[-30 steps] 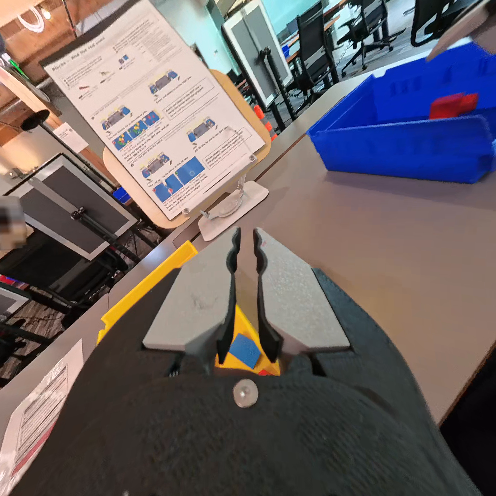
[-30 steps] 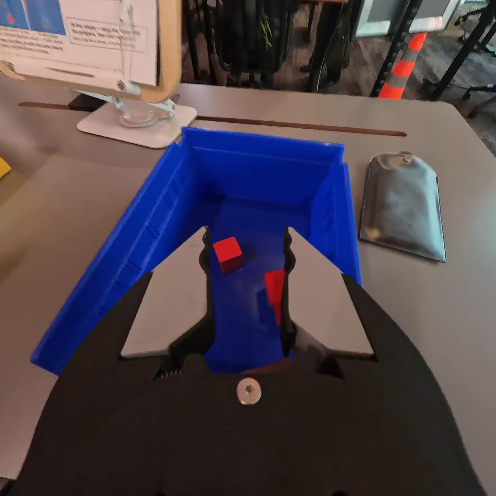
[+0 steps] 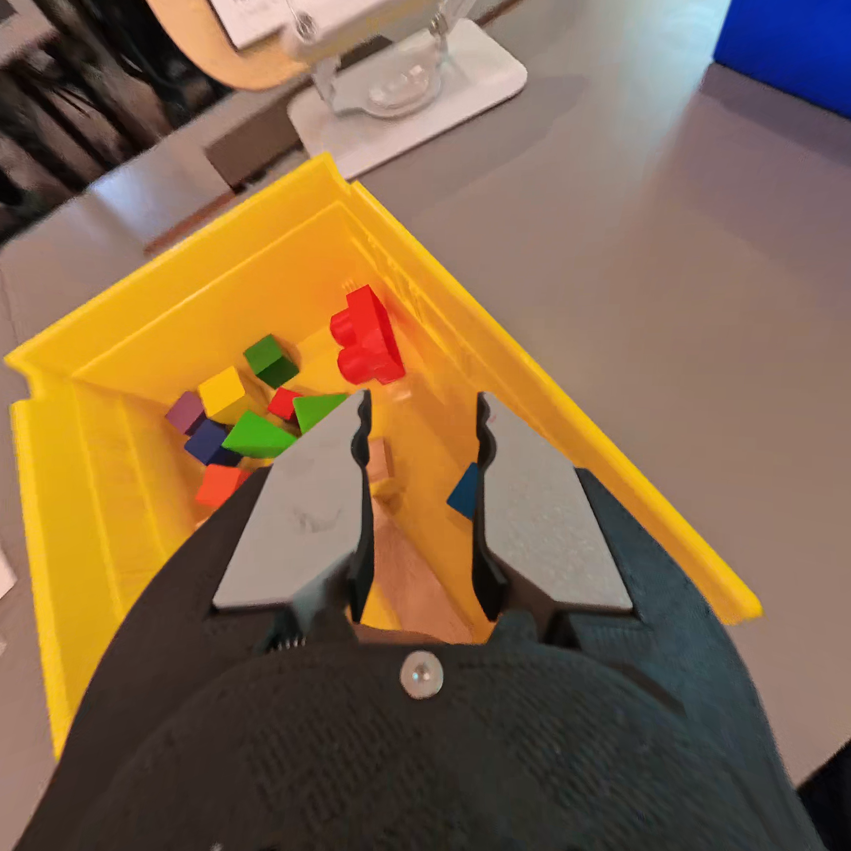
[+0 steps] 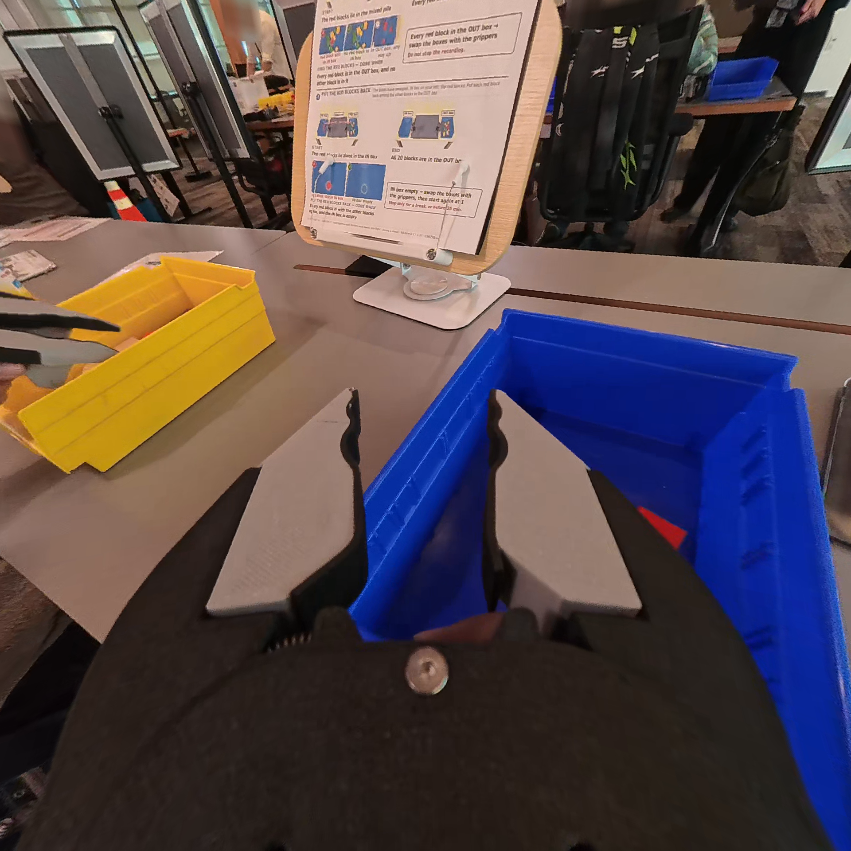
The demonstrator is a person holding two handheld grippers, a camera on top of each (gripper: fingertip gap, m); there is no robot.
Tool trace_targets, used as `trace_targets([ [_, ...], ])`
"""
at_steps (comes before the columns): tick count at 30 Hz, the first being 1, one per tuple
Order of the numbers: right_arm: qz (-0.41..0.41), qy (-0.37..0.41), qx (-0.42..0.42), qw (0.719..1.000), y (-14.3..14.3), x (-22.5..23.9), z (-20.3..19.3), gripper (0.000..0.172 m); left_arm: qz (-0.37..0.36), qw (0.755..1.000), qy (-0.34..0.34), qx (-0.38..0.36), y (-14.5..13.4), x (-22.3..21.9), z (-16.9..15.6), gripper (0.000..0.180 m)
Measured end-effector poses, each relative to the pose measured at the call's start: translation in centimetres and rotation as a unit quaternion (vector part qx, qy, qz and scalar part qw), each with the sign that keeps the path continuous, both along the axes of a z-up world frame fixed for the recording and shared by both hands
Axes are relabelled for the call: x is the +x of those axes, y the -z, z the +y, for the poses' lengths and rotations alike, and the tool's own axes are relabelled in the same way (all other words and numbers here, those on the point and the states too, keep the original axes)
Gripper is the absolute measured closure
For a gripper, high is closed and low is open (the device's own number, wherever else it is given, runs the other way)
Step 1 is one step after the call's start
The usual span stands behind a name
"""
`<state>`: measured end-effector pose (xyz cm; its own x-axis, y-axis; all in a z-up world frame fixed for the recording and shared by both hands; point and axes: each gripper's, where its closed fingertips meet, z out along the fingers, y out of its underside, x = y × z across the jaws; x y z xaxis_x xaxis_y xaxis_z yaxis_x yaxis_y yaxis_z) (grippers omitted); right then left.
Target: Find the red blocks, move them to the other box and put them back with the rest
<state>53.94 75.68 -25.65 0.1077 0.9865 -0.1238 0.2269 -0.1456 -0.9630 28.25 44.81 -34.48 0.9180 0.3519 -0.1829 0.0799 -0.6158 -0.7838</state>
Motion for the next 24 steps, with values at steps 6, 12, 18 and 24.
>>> trace_targets([
  [6, 0.001, -0.013, -0.008, 1.0, -0.1, -0.4, -0.8, 0.118, -0.078, 0.993, -0.017, -0.081, 2.4, -5.4, 3.4, 0.127],
  [12, -0.008, -0.012, 0.01, 1.0, -0.1, -0.4, -1.5, 0.118, -0.085, 0.978, -0.028, -0.188, 8.4, -7.4, 4.1, 0.135],
  [18, 0.0, -0.018, 0.011, 1.0, -0.7, 0.4, -1.8, 0.118, 0.001, 0.988, -0.027, -0.154, 5.4, -8.2, 3.4, 0.135],
  [24, 0.026, -0.122, -0.036, 0.992, -2.0, 0.3, -6.6, 0.119, 0.237, 0.969, 0.072, 0.015, -6.5, -0.5, 3.7, 0.136],
])
